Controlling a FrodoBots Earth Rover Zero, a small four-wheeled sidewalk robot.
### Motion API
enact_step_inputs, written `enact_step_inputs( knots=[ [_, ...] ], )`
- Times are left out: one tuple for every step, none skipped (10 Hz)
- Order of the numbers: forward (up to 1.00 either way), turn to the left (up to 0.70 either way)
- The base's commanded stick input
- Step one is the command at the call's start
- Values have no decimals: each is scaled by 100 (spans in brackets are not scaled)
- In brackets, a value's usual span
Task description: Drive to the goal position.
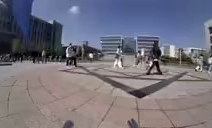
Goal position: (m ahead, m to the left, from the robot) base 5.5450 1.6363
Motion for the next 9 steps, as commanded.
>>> enact_step_inputs(
  knots=[
    [100, 0],
    [100, 0],
    [100, 0],
    [100, 0],
    [100, 0],
    [100, 0],
    [100, 0],
    [100, 0],
    [100, 0]
  ],
)
